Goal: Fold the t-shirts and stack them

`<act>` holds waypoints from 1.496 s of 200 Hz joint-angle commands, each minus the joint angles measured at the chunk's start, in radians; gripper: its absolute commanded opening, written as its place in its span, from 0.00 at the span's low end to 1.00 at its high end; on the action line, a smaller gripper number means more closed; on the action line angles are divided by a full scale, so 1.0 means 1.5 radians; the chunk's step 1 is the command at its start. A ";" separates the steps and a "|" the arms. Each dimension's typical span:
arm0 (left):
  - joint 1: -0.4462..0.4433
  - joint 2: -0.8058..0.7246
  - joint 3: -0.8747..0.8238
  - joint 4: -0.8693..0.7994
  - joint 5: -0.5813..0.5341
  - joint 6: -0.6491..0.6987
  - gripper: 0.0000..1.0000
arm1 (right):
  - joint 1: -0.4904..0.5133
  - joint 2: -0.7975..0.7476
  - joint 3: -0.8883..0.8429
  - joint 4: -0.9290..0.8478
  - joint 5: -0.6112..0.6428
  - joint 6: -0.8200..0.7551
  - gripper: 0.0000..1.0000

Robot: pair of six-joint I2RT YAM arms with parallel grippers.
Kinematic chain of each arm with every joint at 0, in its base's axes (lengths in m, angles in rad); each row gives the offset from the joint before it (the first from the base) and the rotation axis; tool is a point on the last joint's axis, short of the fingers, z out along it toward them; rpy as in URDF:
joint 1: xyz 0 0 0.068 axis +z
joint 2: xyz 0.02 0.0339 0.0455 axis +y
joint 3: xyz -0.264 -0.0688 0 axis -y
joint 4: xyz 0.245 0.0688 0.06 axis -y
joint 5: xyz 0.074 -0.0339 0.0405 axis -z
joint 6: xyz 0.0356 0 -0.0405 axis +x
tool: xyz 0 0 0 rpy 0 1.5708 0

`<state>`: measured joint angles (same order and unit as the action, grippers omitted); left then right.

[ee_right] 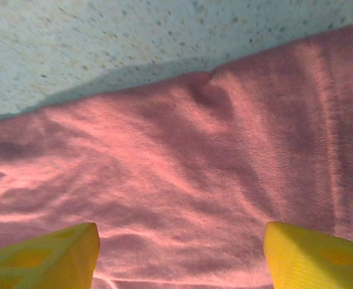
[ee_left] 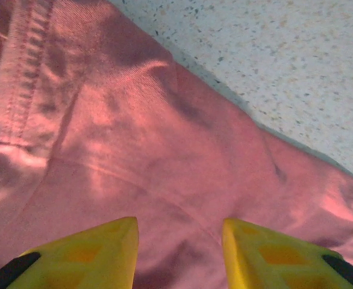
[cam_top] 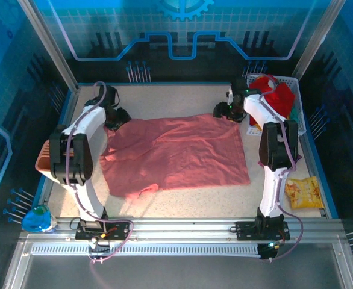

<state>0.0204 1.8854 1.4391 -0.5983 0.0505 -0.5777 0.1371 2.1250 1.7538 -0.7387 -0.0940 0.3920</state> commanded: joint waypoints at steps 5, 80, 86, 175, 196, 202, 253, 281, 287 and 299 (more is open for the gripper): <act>0.001 0.050 0.029 -0.011 0.005 -0.005 0.42 | 0.006 0.041 -0.004 0.002 -0.014 0.010 0.72; 0.007 0.255 0.236 -0.104 0.023 -0.001 0.39 | -0.015 0.171 0.168 -0.089 0.005 0.031 0.63; 0.007 0.274 0.270 -0.121 0.022 0.002 0.39 | -0.016 0.180 0.185 -0.095 0.006 0.031 0.63; -0.013 0.439 0.660 -0.279 0.067 0.032 0.37 | -0.025 0.228 0.288 -0.103 0.004 0.071 0.65; -0.022 0.329 0.564 -0.229 0.068 0.047 0.38 | -0.020 0.169 0.233 -0.057 -0.005 0.062 0.68; -0.024 0.296 0.532 -0.220 0.065 0.049 0.38 | -0.017 0.143 0.206 -0.036 -0.007 0.059 0.70; -0.032 -0.048 0.132 -0.104 0.064 0.036 0.43 | 0.008 -0.092 -0.004 0.036 0.005 0.039 0.87; -0.041 -0.222 -0.070 -0.095 0.049 0.027 0.44 | 0.035 -0.209 -0.132 0.068 0.014 0.038 1.00; -0.042 -0.256 -0.105 -0.103 0.042 0.023 0.44 | 0.039 -0.232 -0.159 0.073 0.011 0.041 1.00; -0.045 -0.322 -0.172 -0.122 0.034 0.008 0.44 | 0.051 -0.277 -0.211 0.084 0.012 0.048 1.00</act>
<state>-0.0341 1.5215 1.3613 -0.7467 0.1246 -0.5270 0.1791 1.7916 1.5673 -0.6464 -0.0822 0.4530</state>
